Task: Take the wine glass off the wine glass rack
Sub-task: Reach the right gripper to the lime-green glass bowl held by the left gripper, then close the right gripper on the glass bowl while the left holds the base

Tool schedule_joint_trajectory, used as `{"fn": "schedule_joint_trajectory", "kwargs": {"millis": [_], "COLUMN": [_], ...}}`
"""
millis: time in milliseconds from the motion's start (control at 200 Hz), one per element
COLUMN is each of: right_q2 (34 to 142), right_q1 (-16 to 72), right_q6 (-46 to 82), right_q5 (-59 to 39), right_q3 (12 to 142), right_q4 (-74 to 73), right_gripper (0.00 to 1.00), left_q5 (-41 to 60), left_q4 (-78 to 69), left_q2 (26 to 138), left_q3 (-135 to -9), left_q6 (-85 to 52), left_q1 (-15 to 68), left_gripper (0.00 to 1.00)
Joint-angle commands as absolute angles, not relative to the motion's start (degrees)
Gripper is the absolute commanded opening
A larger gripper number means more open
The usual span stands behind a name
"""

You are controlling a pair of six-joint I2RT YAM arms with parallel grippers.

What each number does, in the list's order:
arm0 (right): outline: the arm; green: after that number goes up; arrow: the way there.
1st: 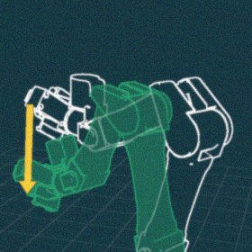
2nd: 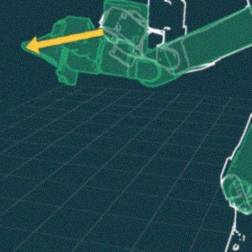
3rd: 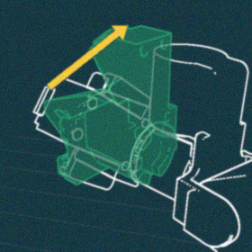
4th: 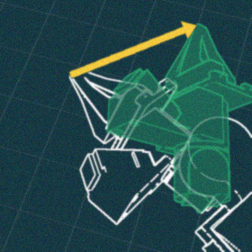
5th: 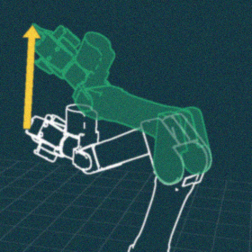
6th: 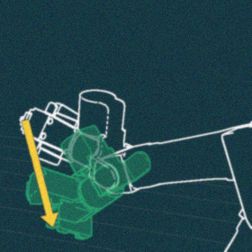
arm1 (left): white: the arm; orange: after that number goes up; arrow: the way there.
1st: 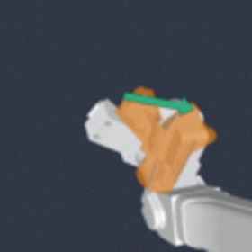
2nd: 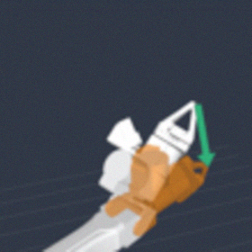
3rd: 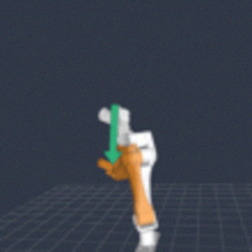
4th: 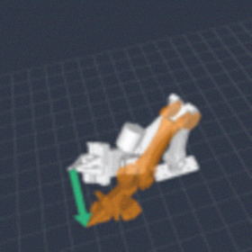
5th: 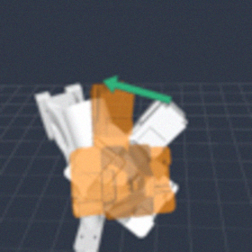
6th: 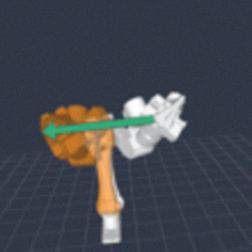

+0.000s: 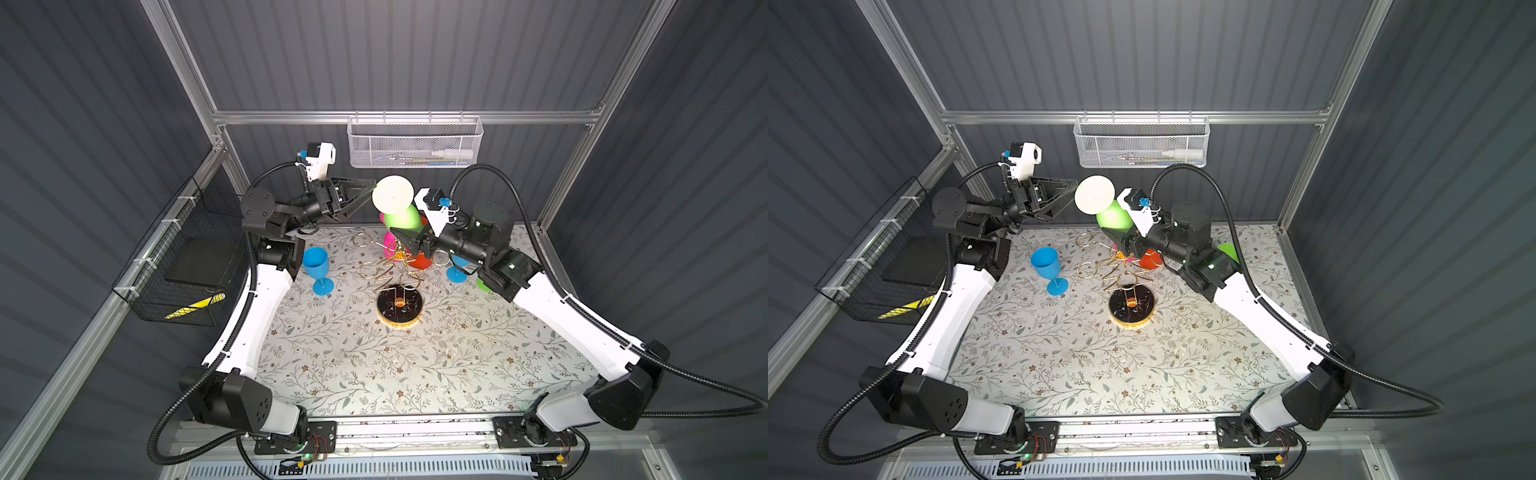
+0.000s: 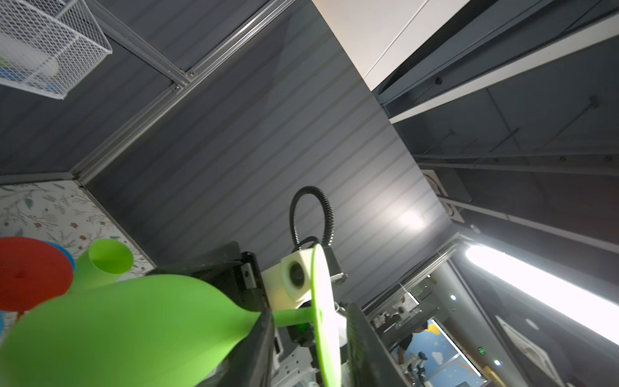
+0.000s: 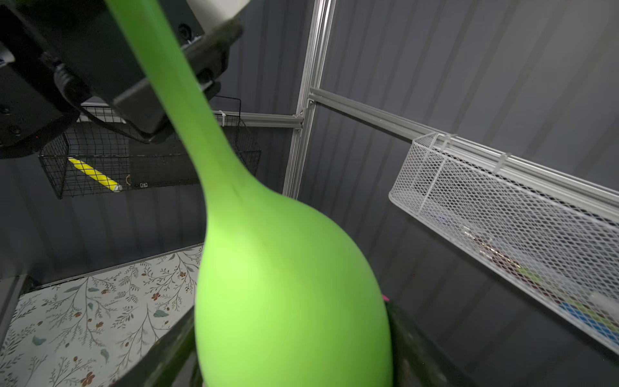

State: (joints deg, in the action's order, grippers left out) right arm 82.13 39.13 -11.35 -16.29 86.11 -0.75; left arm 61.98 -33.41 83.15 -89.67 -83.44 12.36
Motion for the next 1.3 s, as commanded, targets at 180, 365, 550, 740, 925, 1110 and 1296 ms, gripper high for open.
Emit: {"fn": "schedule_joint_trajectory", "kwargs": {"millis": [180,365,550,740,925,1110,1296], "right_q2": [70.90,68.69,69.76,72.17,75.00,77.10,78.48], "right_q1": [39.32,39.38,39.36,39.30,39.31,39.39,39.83], "right_q6": [-6.24,-0.29,3.52,5.92,7.21,8.17,8.71], "right_q5": [-7.93,-6.43,-6.54,-8.17,-11.23,-14.41,-16.16], "right_q3": [86.92,90.34,93.79,96.02,97.38,98.28,98.38], "right_q4": [21.68,36.08,44.86,48.45,49.03,48.91,47.94], "right_gripper": [0.67,0.67,0.66,0.65,0.63,0.62,0.62], "left_q5": [54.29,45.79,42.27,39.11,39.28,38.50,38.59], "left_q4": [-6.02,-9.83,-15.18,-13.80,-15.80,-16.07,-16.08], "left_q2": [78.61,74.55,71.67,70.16,70.49,70.86,71.42], "left_q3": [-89.15,-82.63,-76.07,-72.57,-71.77,-71.22,-71.60], "left_q6": [-45.04,-27.53,-5.55,18.63,23.08,26.17,27.11], "left_q1": [12.74,12.91,15.25,21.83,23.70,25.28,26.39], "left_gripper": [0.57,0.57,0.56,0.52,0.51,0.51,0.50]}}
